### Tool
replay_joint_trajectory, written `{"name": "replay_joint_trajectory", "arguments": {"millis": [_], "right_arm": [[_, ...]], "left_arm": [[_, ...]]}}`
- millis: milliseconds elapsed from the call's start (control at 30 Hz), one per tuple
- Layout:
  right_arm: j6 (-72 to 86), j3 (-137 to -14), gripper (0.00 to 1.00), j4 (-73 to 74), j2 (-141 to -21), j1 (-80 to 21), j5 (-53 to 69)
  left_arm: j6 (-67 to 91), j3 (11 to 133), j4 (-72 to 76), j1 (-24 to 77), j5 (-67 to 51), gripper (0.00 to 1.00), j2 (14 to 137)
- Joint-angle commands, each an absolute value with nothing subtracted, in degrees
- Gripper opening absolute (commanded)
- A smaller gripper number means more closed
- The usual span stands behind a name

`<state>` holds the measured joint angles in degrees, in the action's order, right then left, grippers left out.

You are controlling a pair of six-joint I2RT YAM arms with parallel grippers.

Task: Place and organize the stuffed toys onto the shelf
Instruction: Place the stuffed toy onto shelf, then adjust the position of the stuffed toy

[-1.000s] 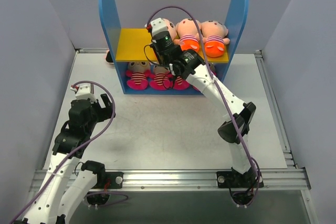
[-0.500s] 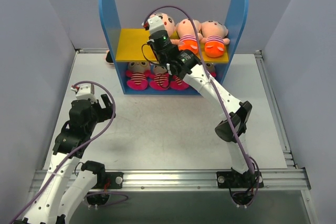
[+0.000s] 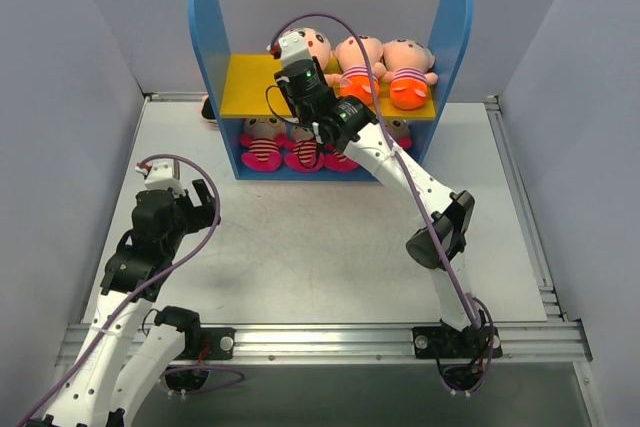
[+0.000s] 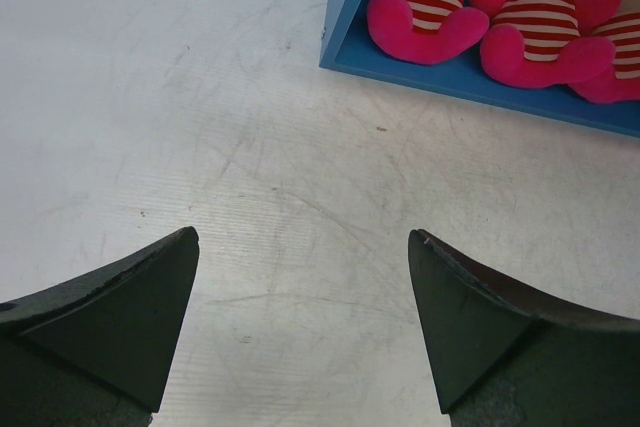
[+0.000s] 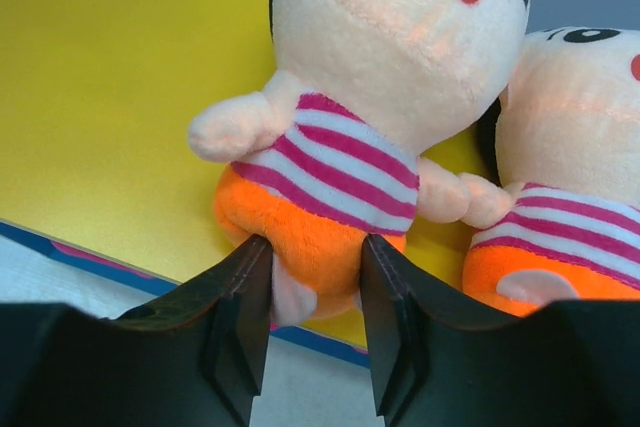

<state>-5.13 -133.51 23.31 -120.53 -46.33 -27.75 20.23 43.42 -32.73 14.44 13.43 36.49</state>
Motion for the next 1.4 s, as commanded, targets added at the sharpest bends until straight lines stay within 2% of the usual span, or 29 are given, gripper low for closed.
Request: {"name": "replay_joint_trajectory", "arguments": {"millis": [0, 133, 233, 600, 700, 967, 1367], "right_arm": [[-4.31, -134.48, 0.38, 20.83, -119.80, -46.49, -29.45], [-3.17, -132.72, 0.50, 19.34, -118.48, -46.76, -28.74], [-3.16, -131.67, 0.54, 18.29, -117.51, -47.55, -28.65], [-3.87, -125.60, 0.56, 11.78, -112.15, -47.73, -27.25], [-4.22, -123.14, 0.61, 9.85, -109.69, -47.73, -25.94], [-4.92, -117.86, 0.61, 6.15, -105.65, -47.55, -25.75], [0.00, -115.14, 0.58, 1.15, -107.57, -47.99, -25.57]], "left_arm": [[18.98, 43.42, -31.46, 14.50, 12.92, 0.94, 36.30], [18.98, 43.33, -31.29, 14.59, 12.92, 0.94, 36.21], [18.98, 43.42, -31.29, 14.50, 12.83, 0.94, 36.30], [18.98, 43.33, -31.46, 14.59, 12.57, 0.94, 36.04], [18.98, 43.33, -31.38, 14.50, 12.48, 0.94, 35.95], [19.07, 43.24, -31.20, 14.50, 12.30, 0.94, 35.77], [19.16, 43.16, -31.20, 14.50, 12.13, 0.94, 35.86]]}}
